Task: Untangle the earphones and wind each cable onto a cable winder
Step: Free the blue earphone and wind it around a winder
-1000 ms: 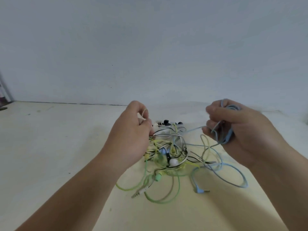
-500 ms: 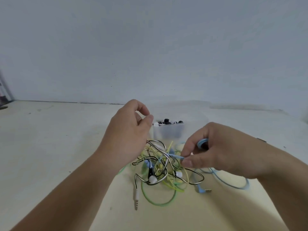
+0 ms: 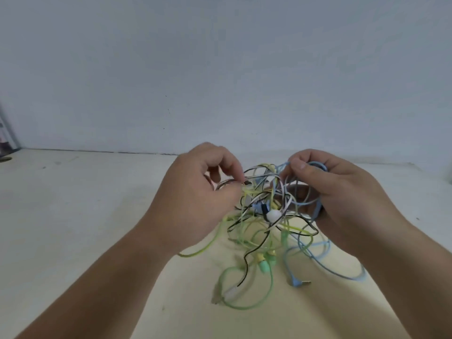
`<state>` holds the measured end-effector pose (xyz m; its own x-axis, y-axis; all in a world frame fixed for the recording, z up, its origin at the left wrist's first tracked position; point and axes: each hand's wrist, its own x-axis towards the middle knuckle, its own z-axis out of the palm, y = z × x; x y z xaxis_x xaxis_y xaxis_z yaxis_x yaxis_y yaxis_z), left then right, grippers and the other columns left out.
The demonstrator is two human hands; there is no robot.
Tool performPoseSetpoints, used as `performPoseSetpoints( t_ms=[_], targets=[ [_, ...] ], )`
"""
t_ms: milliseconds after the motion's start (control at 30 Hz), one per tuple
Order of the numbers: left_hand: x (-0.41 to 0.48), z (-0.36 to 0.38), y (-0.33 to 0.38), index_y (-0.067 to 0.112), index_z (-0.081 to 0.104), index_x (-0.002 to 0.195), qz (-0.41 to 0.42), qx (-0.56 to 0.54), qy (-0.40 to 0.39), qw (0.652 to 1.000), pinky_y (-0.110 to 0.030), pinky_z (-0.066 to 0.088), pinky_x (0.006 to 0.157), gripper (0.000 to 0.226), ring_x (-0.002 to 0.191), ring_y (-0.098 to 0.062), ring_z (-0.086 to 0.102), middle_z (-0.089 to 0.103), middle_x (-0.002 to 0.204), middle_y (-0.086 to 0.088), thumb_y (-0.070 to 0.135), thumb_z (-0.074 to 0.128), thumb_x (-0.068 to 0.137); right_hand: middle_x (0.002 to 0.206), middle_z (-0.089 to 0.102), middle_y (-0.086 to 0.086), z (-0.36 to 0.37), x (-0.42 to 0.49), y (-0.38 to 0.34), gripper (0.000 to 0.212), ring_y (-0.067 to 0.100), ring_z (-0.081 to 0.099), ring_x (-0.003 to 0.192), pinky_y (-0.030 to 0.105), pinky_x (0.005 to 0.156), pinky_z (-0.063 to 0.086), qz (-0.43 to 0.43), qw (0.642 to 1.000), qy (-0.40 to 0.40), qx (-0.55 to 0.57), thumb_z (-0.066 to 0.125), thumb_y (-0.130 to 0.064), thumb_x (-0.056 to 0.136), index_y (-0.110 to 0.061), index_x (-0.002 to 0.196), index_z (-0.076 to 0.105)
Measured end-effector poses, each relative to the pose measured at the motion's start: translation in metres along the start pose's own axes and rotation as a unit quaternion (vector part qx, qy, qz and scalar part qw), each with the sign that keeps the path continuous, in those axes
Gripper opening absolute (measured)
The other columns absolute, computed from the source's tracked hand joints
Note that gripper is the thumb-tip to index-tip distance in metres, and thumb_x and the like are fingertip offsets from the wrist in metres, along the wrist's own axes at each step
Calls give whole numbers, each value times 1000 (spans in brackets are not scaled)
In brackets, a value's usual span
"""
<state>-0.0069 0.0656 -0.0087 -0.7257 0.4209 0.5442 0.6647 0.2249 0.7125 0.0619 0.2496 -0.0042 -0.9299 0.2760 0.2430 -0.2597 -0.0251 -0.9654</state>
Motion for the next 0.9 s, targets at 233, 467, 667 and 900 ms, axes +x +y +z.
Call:
performPoseSetpoints(
  t_ms=[233, 467, 667, 900],
  targets=[
    [-7, 5, 8, 35, 73, 74, 40, 7, -62, 997, -24, 44, 68, 14, 70, -21, 55, 56, 94, 10, 26, 76, 64, 80, 63, 12, -3, 3, -3, 21, 22, 62, 58, 29, 50, 52, 82, 986, 4, 145, 49, -13, 98, -7, 80, 57],
    [-8, 12, 10, 31, 67, 80, 42, 32, -33, 998, -4, 35, 79, 28, 95, 0, 57, 58, 102, 15, 39, 86, 60, 75, 59, 11, -2, 3, -3, 23, 21, 62, 57, 28, 49, 53, 101, 974, -10, 203, 43, -10, 99, -6, 78, 52],
    [-8, 10, 9, 34, 72, 97, 62, 5, -56, 996, -6, 37, 78, 28, 97, -3, 59, 58, 102, 15, 21, 78, 73, 66, 62, 14, -2, 3, -3, 25, 23, 61, 52, 29, 47, 53, 113, 973, -17, 200, 39, -12, 101, -5, 80, 51],
    [-10, 12, 9, 33, 71, 87, 71, 42, -65, 994, -7, 36, 67, 19, 99, -8, 53, 46, 104, 16, 21, 82, 77, 76, 60, 16, -2, 5, 2, 21, 26, 57, 62, 32, 54, 53, 120, 976, -31, 177, 42, -11, 99, -4, 84, 54]
  ],
)
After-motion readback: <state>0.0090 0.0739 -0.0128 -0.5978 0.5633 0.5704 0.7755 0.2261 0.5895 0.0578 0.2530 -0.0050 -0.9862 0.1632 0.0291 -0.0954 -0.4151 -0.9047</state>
